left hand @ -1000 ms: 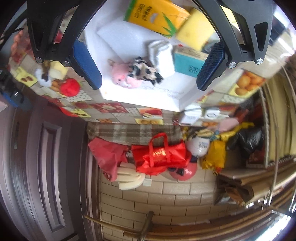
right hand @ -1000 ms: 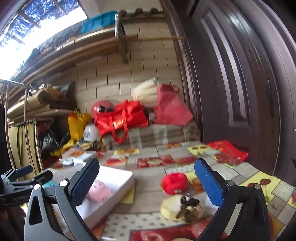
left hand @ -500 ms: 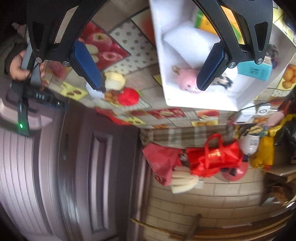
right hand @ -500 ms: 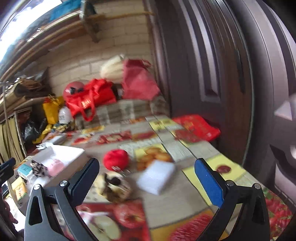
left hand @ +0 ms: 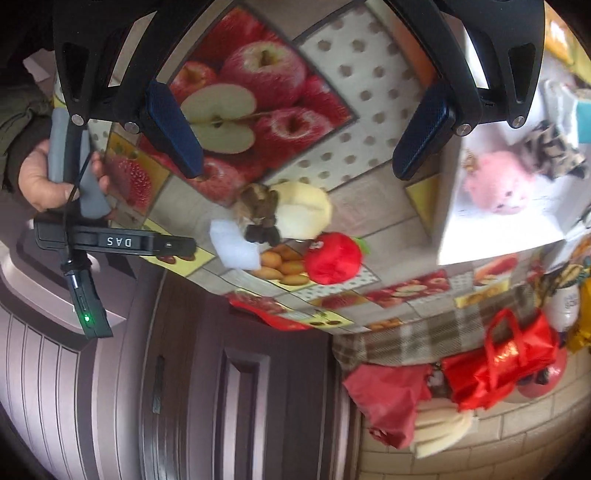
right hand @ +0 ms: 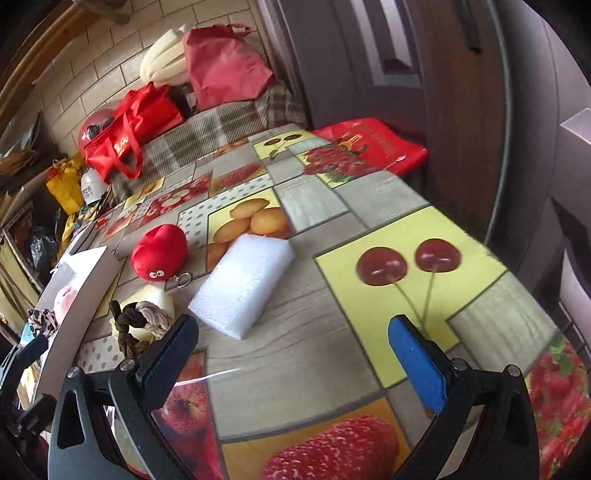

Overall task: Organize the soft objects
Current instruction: 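Grasp the white foam block with the right tool, then grasp the brown knotted rope toy with the left tool and lift it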

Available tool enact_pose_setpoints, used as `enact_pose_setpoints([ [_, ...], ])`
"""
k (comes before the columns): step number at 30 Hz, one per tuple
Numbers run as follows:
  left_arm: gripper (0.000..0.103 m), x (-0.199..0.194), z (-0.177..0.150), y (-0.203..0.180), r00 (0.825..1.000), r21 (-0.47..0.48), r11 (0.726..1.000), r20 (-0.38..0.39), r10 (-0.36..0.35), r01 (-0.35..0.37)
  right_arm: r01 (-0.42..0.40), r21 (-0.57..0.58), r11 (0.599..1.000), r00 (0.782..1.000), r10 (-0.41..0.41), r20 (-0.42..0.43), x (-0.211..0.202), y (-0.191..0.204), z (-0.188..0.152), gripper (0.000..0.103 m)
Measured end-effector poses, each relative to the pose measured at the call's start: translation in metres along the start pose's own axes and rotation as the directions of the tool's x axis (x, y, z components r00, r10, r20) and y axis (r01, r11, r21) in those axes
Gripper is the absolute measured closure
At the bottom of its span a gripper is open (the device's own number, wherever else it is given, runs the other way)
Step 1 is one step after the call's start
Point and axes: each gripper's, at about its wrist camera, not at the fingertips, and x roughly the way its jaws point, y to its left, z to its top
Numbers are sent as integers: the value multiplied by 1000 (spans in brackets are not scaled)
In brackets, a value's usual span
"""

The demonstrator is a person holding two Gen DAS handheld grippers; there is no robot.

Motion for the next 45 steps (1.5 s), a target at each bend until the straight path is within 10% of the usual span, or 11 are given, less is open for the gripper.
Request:
enact_pose_setpoints([
  [22, 4, 43, 26, 30, 987, -190, 969, -44, 154, -159, 31, -66, 997, 994, -38, -104, 57, 34, 28, 42],
  [29, 5, 32, 25, -19, 996, 71, 995, 66, 62, -67, 11, 41, 999, 998, -8, -69, 42, 9, 25, 42],
  [34, 47, 67, 31, -55, 995, 245, 967, -49, 82, -68, 0, 123, 992, 999, 5, -38, 37, -5, 24, 42],
  [39, 48, 89, 34, -60, 987, 266, 960, -111, 119, -85, -6, 122, 992, 999, 11, -38, 37, -5, 26, 42],
  [45, 85, 84, 33, -58, 993, 243, 970, -101, 59, -33, -22, 131, 991, 999, 26, -33, 37, -7, 25, 42],
])
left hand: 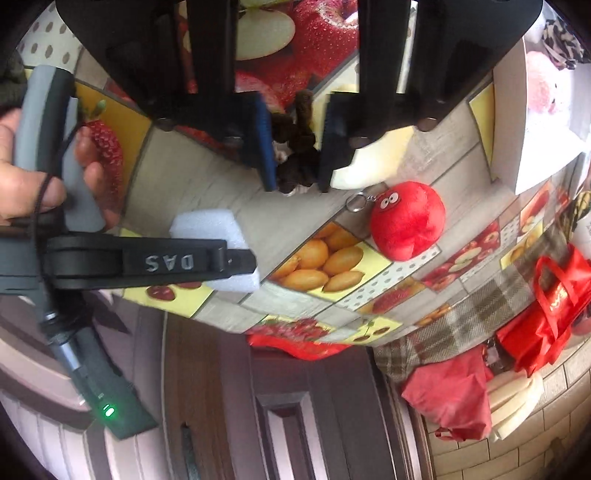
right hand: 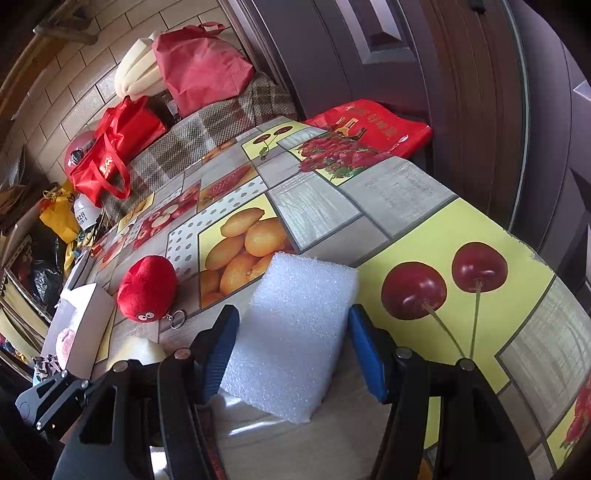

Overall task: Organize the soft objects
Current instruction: 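Grasp the brown knotted rope toy with the left tool and lift it, then carry the rope toy over the box with left while right carries the foam block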

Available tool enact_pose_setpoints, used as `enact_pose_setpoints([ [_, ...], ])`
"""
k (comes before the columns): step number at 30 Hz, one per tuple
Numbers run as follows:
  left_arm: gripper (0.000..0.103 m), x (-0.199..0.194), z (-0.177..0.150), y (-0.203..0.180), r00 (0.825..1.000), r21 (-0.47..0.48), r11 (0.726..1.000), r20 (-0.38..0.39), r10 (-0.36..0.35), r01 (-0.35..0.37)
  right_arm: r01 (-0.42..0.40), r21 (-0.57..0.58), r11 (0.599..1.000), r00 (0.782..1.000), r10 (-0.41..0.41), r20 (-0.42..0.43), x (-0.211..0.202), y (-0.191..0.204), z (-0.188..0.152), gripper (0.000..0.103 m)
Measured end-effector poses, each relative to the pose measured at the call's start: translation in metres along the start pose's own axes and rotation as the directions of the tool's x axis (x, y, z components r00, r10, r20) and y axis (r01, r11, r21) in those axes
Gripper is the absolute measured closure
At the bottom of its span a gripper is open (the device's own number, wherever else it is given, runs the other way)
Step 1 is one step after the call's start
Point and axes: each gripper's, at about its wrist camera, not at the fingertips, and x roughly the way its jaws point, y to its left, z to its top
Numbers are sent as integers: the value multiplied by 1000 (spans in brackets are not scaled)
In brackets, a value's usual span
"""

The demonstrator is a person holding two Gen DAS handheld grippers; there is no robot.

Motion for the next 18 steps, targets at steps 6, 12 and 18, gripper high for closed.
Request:
enact_pose_setpoints([
  [6, 85, -22, -4, -3, 993, 8, 1000, 121, 5, -6, -8, 9, 1000, 1000, 8, 7, -1, -2, 0, 42],
  [12, 85, -49, -12, 1, 981, -28, 1000, 193, -3, 9, -21, 39, 999, 999, 19, 39, -7, -7, -1, 42],
  [18, 85, -81, -32, 7, 969, -56, 998, 247, 9, 5, -11, -44, 999, 990, 17, 139, -27, 11, -7, 42],
])
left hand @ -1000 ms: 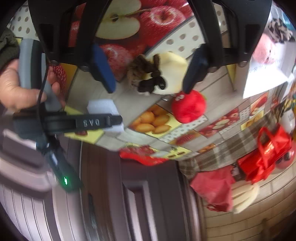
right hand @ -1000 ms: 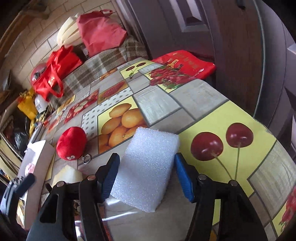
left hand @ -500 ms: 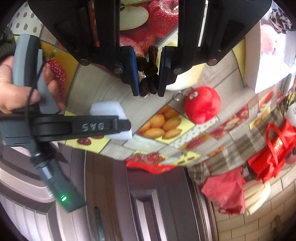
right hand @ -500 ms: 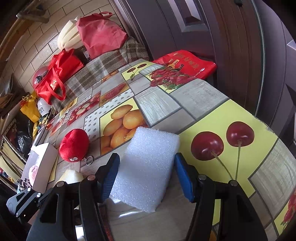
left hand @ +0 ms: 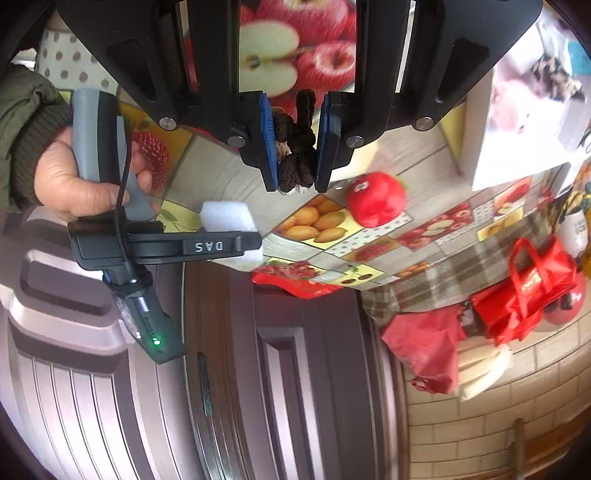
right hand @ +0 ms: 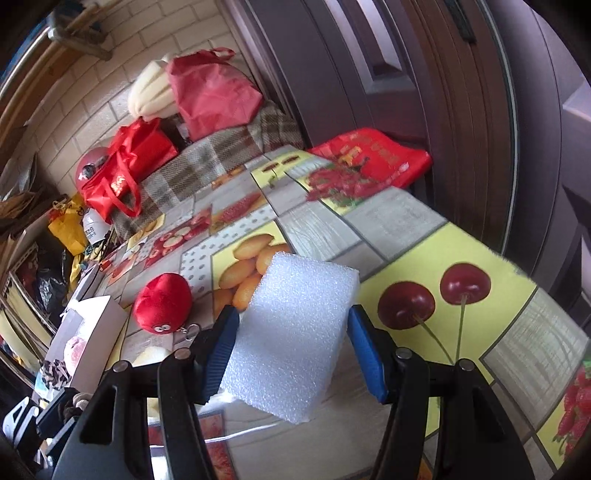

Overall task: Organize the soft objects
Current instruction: 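Carry the rope toy over the box with left while right carries the foam block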

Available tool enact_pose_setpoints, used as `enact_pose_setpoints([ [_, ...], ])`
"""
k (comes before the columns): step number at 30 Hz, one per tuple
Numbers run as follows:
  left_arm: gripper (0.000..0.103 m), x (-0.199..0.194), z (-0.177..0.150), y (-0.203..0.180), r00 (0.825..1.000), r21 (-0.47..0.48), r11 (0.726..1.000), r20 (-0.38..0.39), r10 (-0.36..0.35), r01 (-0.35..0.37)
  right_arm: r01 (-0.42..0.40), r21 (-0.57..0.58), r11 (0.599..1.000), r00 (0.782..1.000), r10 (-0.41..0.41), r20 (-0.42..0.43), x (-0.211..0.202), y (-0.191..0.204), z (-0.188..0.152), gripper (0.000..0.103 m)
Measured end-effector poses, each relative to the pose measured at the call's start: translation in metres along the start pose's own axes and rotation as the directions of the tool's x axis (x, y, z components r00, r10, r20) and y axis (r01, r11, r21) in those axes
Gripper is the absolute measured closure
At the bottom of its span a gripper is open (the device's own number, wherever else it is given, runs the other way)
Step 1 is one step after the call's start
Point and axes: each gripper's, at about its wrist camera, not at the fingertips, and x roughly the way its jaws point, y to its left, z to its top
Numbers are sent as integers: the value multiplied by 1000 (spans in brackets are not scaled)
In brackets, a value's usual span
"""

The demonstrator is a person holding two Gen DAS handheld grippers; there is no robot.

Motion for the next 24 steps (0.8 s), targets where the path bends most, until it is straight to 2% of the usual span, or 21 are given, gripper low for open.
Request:
enact_pose_setpoints([
  [3, 85, -19, -6, 8, 999, -34, 999, 33, 28, -27, -14, -70, 997, 997, 20, 79, -17, 15, -5, 42],
  [7, 85, -41, -16, 20, 997, -81, 996, 54, 48, -43, -43, -145, 989, 990, 62, 128, -32, 34, -17, 42],
  [11, 85, -63, -26, 33, 995, -125, 990, 70, 75, -66, -74, -209, 975, 985, 105, 139, -40, 55, -25, 42],
  [18, 85, -95, -40, 53, 979, -158, 974, 103, 177, -159, -107, -271, 957, 981, 146, 126, -41, 79, -34, 42],
  [24, 85, -105, -50, 81, 976, -245, 954, 84, 199, -174, -110, -316, 942, 980, 157, 125, -45, 93, -44, 42],
])
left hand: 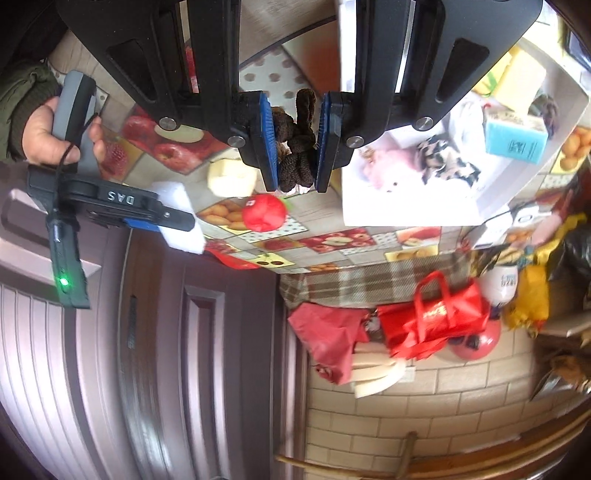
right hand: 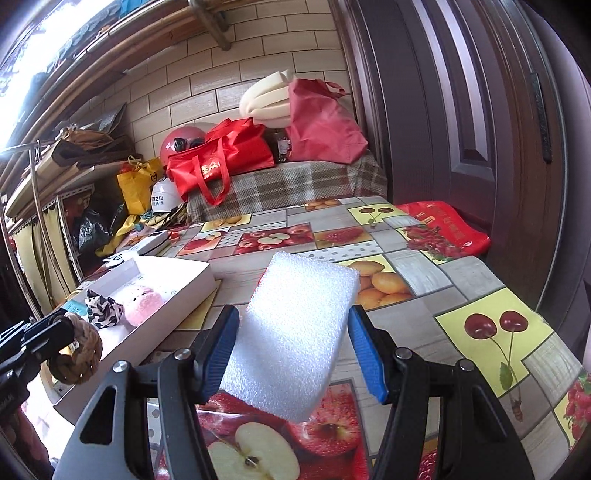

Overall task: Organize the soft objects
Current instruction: 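Carry the rope toy over the box with left while right carries the foam block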

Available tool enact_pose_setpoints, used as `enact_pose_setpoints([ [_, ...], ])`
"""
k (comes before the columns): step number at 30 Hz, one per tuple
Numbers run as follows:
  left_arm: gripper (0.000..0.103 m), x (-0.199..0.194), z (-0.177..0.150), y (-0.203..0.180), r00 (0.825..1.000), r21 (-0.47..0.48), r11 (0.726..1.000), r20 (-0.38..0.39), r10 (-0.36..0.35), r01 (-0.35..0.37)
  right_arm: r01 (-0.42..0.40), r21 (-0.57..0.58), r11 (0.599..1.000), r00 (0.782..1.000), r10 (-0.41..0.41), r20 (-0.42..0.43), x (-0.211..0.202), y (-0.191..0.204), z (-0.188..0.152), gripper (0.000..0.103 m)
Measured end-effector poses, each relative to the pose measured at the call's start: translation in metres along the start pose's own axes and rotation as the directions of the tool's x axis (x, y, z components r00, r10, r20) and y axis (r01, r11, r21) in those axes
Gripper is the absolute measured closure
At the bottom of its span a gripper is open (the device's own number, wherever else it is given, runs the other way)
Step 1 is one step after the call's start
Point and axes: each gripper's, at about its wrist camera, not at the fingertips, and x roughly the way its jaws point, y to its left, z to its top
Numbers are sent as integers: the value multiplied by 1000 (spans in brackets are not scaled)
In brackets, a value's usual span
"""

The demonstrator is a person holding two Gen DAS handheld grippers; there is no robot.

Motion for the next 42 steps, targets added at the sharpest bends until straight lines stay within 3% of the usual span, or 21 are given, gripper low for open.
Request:
enact_pose_setpoints([
  [24, 84, -20, -8, 63, 988, -59, 986, 17, 155, -154, -116, -218, 969, 993, 113, -25, 13, 82, -8, 42],
  [36, 84, -18, -8, 99, 974, -100, 969, -4, 226, -225, -215, -279, 936, 976, 216, -29, 17, 122, -12, 42],
  [42, 84, -19, -10, 121, 966, -169, 952, -11, 258, -256, -258, -295, 920, 964, 264, -21, 17, 133, -12, 42],
])
